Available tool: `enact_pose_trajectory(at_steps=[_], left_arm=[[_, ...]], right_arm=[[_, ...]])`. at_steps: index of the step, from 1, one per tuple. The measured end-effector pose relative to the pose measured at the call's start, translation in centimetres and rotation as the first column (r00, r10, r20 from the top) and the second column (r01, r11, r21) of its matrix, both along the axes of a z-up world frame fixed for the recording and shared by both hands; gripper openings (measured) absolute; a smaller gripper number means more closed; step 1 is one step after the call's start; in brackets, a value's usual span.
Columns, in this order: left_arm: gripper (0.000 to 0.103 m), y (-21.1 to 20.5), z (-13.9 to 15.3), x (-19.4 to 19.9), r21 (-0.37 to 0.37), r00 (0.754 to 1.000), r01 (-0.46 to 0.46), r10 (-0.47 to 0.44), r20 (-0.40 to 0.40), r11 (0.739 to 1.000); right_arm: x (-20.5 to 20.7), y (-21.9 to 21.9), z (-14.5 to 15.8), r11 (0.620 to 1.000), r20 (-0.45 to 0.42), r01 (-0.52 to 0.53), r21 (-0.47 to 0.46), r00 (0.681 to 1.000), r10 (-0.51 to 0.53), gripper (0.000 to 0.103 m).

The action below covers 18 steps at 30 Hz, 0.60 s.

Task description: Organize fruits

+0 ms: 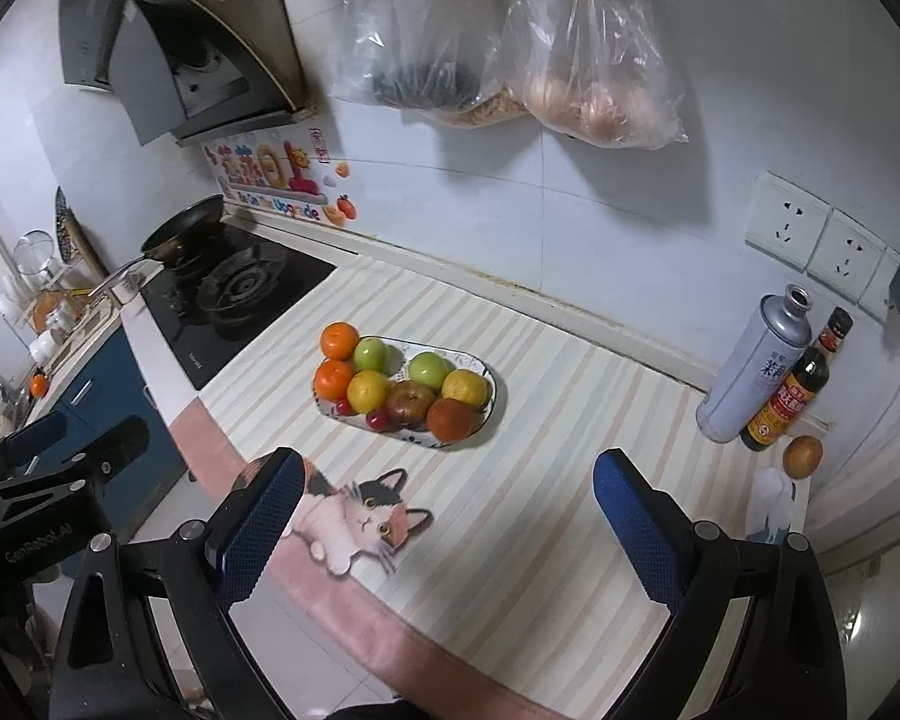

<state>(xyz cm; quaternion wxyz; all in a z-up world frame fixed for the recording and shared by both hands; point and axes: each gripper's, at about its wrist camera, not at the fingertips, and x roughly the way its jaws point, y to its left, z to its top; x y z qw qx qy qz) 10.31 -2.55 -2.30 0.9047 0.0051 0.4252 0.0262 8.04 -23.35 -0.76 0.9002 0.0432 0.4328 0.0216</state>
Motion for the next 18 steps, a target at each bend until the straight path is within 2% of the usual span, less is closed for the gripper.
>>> enact_pose_trajectory(at_steps=[9, 18], left_arm=[[0.102, 0.0, -3.5, 5.1, 0.019, 0.998, -0.017, 0.019, -0.067, 1.0], [0.102, -0.4, -6.1, 8.6, 0.021, 0.989, -0.007, 0.01, -0.149, 1.0]], right_arm=[[5.9, 0.2, -4.3, 1.0, -0.073, 0.005, -0.021, 0.997, -0.007, 0.099], [9.0, 0.3, -7.4, 1.0, -0.135, 0.012, -0.021, 0.991, -0.015, 0.099]])
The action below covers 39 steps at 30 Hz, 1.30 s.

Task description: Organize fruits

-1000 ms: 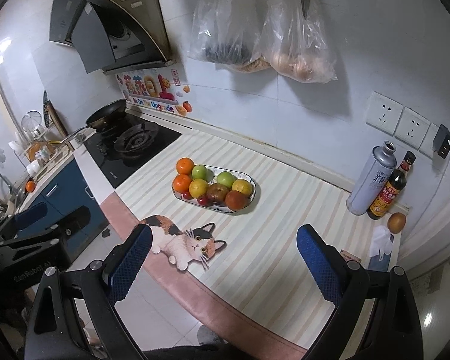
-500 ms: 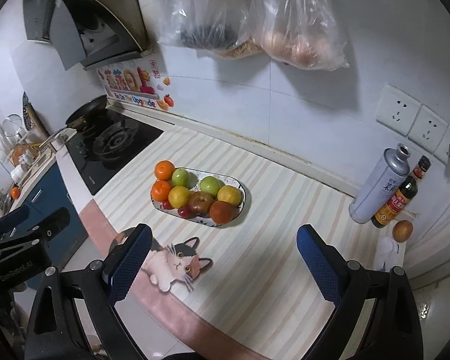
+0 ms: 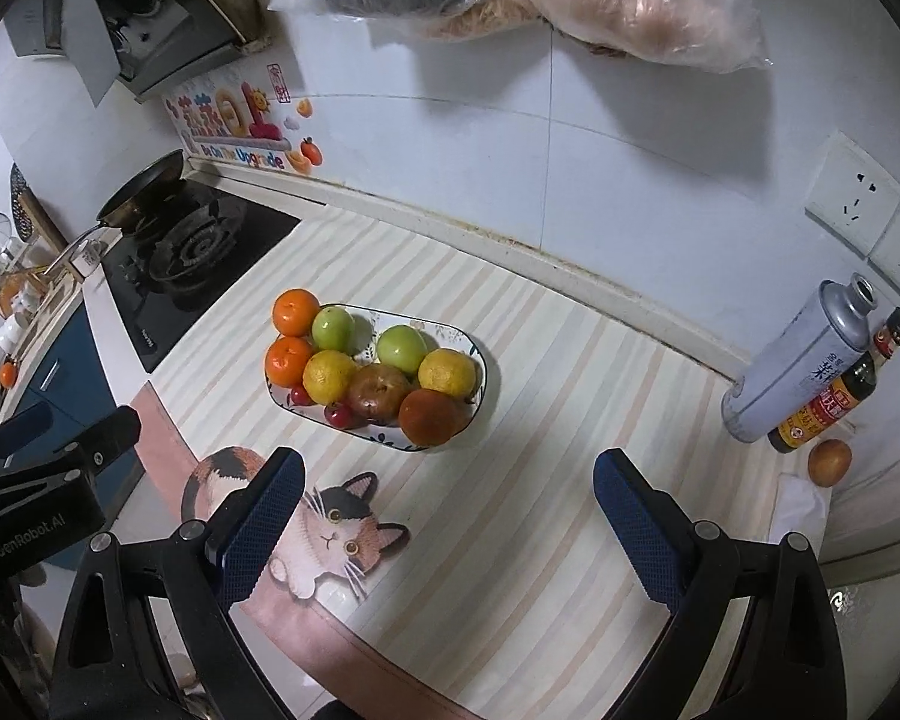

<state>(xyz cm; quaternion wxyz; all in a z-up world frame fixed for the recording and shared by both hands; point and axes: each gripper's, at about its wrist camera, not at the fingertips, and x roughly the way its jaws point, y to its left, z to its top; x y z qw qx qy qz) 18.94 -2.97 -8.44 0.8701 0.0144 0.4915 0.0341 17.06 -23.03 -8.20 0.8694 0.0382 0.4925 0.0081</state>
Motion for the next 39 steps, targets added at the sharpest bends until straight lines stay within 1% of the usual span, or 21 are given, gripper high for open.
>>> enact_pose_trajectory(at_steps=[3, 9, 19, 30, 39], left_arm=[[0.102, 0.1, -0.7, 0.7, 0.006, 1.0, -0.001, 0.001, -0.015, 1.0], [0.102, 0.6, -1.4, 1.4, -0.005, 0.999, -0.008, 0.008, -0.038, 1.0], [0.102, 0.7, -1.0, 1.5, -0.008, 1.0, -0.003, 0.002, -0.029, 1.0], [0.102, 0.6, -0.8, 1.0, -0.012, 1.0, 0.003, -0.004, -0.03, 1.0], [0.102, 0.3, -0.6, 0.4, -0.006, 1.0, 0.009, -0.009, -0.017, 1.0]], right_arm=[[0.7, 0.2, -0.3, 1.0, -0.011, -0.005, -0.004, 1.0, 0.005, 0.099], [1.4, 0.6, -0.9, 1.0, -0.035, -0.016, -0.019, 0.999, 0.016, 0.099], [1.6, 0.7, -1.4, 1.0, -0.057, -0.019, 0.002, 0.998, 0.019, 0.099], [1.2, 0.4, -1.5, 1.0, -0.057, -0.017, 0.002, 0.998, 0.017, 0.099], [0.4, 0.3, -0.8, 1.0, -0.046, -0.022, 0.001, 0.999, 0.022, 0.099]])
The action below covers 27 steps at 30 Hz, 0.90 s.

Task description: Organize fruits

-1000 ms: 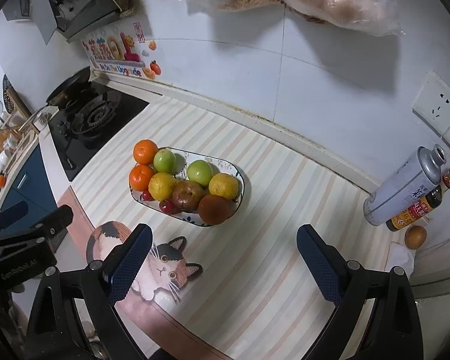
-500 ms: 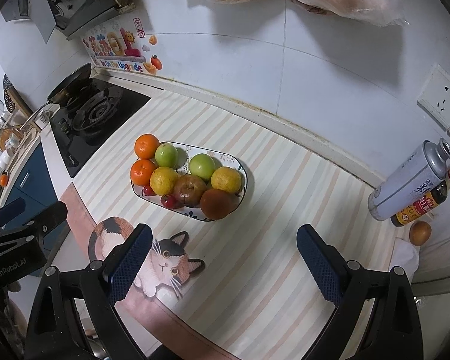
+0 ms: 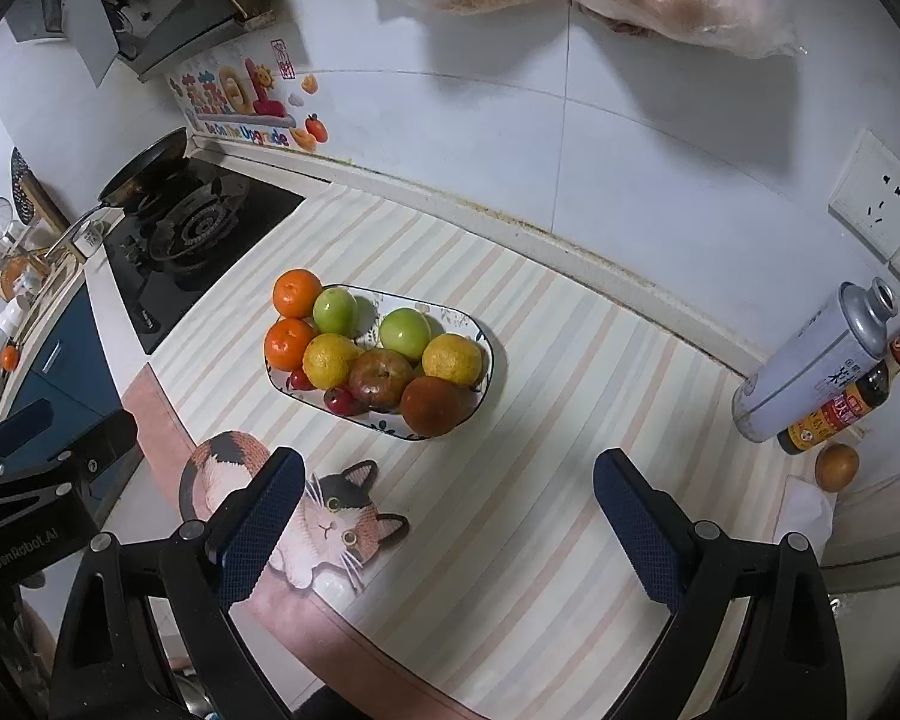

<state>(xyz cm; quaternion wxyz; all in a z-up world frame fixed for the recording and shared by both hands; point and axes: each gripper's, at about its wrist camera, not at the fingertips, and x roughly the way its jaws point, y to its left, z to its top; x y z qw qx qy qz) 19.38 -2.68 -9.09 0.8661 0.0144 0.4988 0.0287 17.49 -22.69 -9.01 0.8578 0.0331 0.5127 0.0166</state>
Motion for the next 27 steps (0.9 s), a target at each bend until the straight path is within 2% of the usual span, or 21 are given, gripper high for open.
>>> enact_pose_trajectory(at_steps=[16, 27], left_arm=[[0.102, -0.5, 1.4, -1.3, -0.006, 0.999, 0.002, -0.001, 0.038, 1.0], [0.102, -0.9, 1.7, -1.9, -0.008, 0.999, 0.011, -0.011, 0.048, 1.0]], right_arm=[[-1.3, -0.1, 1.6, 1.0, 0.026, -0.006, 0.006, 1.0, 0.006, 0.099], [-1.8, -0.8, 1.6, 1.0, 0.028, 0.005, 0.011, 1.0, -0.005, 0.099]])
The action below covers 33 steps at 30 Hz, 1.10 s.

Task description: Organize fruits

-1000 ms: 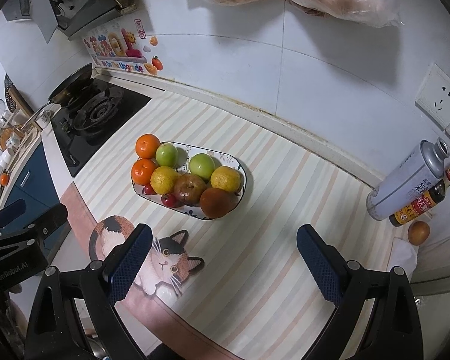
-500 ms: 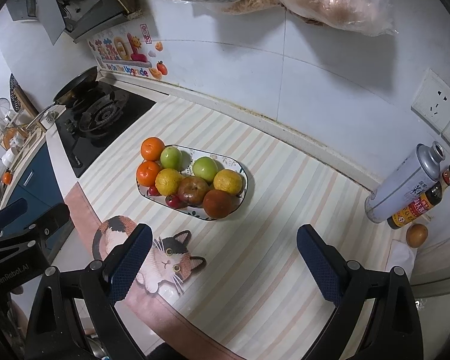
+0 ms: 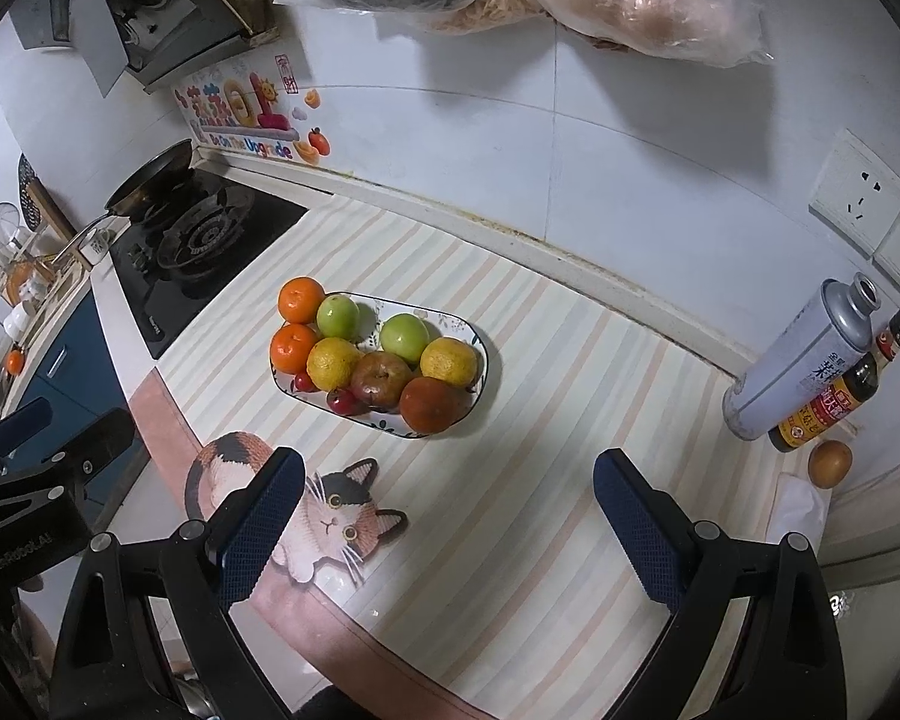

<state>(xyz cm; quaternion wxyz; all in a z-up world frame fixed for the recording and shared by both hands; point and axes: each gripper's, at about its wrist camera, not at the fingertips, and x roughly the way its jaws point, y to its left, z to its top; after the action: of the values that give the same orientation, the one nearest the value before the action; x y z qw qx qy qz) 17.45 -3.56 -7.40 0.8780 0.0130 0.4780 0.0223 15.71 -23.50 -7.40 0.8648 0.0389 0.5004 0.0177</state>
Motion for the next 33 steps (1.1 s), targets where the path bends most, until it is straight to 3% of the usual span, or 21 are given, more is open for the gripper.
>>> enact_pose_trajectory(at_steps=[33], left_arm=[[0.102, -0.2, 1.1, -1.5, 0.004, 1.0, 0.013, -0.013, 0.028, 1.0]], right_arm=[[-1.3, 0.6, 2.1, 1.0, 0.038, -0.013, 0.003, 0.999, 0.013, 0.099]])
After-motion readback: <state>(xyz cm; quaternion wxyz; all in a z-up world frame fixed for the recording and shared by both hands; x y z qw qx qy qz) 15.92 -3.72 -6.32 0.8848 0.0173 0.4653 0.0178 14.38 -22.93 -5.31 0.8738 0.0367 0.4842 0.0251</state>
